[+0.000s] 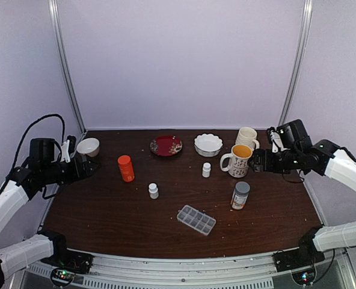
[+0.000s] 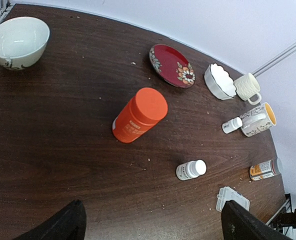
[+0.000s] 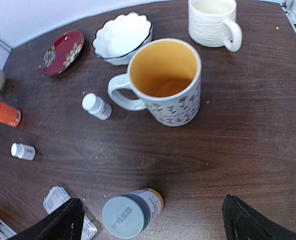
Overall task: Sort the pills into containers
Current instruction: Position the pill container at the center of the board.
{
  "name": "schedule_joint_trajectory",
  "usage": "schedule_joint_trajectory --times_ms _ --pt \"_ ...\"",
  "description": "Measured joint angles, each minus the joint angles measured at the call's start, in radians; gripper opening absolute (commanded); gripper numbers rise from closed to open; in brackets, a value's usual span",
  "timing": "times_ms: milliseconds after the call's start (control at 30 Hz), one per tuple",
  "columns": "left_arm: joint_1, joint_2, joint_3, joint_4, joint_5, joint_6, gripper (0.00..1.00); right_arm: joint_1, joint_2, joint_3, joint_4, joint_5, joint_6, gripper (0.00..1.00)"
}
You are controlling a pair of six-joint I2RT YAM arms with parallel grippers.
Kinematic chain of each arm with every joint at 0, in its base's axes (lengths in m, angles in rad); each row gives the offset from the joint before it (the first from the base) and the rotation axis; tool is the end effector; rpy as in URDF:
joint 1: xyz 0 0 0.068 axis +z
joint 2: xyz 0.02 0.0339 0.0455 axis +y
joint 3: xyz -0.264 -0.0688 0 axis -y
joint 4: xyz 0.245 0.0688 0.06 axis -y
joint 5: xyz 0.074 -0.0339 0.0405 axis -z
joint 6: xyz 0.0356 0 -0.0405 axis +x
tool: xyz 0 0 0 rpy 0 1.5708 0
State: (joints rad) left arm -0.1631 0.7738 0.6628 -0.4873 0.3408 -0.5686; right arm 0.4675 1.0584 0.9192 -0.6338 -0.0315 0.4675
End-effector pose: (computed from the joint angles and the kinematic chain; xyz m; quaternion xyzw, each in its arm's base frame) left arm 0.1660 -0.0394 0.2699 -0.0978 0.8694 -0.3048 0.3764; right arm 0.1959 0.1001 0.2925 -0.0061 0.9214 0.1880 0.3401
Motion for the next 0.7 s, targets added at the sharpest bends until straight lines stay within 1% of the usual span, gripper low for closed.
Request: schedule_joint_trajectory --times_ms 167,333,500,633,700 --pt "-0.053 0.017 0.021 0.010 -0.001 0.029 0.98 0.134 0.085 0.057 -0.090 0.050 -0.008 1.00" --pt "-0.097 0.029 0.021 0.016 -0.001 0.048 0.97 0.177 0.100 0.056 -0.156 0.072 -0.006 0.98" --pt "-0.131 0.031 0.020 0.042 0.006 0.056 0.97 0.206 0.138 0.056 -0.162 0.074 -0.008 0.98" --pt "-0.165 0.031 0.020 0.069 0.008 0.056 0.97 0.279 0.200 0.077 -0.172 0.074 -0.018 0.97" --pt "-0.193 0.031 0.020 0.077 0.008 0.055 0.97 0.338 0.229 0.105 -0.178 0.077 -0.020 0.97"
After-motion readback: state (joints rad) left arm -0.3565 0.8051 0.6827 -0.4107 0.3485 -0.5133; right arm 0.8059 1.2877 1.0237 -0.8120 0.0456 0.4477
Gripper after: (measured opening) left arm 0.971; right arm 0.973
